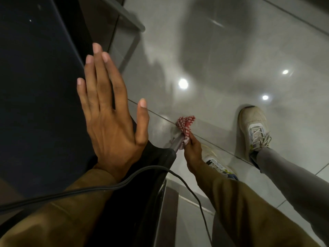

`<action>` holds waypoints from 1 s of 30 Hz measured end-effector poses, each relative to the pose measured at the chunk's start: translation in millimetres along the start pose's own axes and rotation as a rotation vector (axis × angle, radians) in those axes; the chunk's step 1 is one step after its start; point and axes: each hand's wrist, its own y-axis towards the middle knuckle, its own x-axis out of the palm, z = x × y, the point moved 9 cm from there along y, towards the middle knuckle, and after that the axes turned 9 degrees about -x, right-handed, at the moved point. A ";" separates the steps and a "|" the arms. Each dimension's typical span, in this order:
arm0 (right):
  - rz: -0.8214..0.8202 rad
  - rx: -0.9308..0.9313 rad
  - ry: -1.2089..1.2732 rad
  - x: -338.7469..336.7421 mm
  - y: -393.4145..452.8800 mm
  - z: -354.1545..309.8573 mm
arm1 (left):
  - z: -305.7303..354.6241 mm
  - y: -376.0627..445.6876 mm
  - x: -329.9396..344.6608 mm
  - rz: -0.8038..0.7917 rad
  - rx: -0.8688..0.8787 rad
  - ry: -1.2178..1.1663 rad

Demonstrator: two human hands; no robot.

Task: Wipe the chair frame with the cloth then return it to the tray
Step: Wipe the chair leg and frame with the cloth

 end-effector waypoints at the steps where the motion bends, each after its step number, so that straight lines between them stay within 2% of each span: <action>1: 0.029 0.034 0.044 1.5 3.9 1.6 | 0.2 0.1 -0.1 -0.003 0.001 -0.002; 4: -0.012 -0.001 0.044 3.3 -12.9 -8.2 | 0.4 0.0 -0.9 -0.013 0.007 0.009; 10: -0.323 -0.340 -0.060 1.2 -118.3 -51.2 | 1.3 0.6 -0.9 -0.030 -0.014 0.007; 12: -0.300 -0.343 -0.053 1.4 -113.8 -45.0 | 1.0 0.9 -0.4 -0.033 -0.010 0.016; 19: -0.124 -0.173 -0.135 -8.1 -28.5 -7.7 | -0.5 0.2 1.5 -0.009 -0.004 -0.007; 22: -0.098 -0.094 -0.086 -1.4 0.6 -5.7 | -1.7 0.1 1.1 -0.004 -0.003 0.002; 25: -0.091 -0.062 -0.071 -1.8 -4.2 -10.3 | 0.0 0.3 1.1 -0.011 -0.001 0.014; 27: -0.129 -0.116 -0.072 -4.0 -37.4 -20.0 | -0.1 -0.5 0.4 -0.013 -0.006 0.026; 30: -0.209 -0.355 -0.087 -3.3 -104.0 -51.2 | 0.2 -0.2 -0.7 -0.019 -0.004 0.020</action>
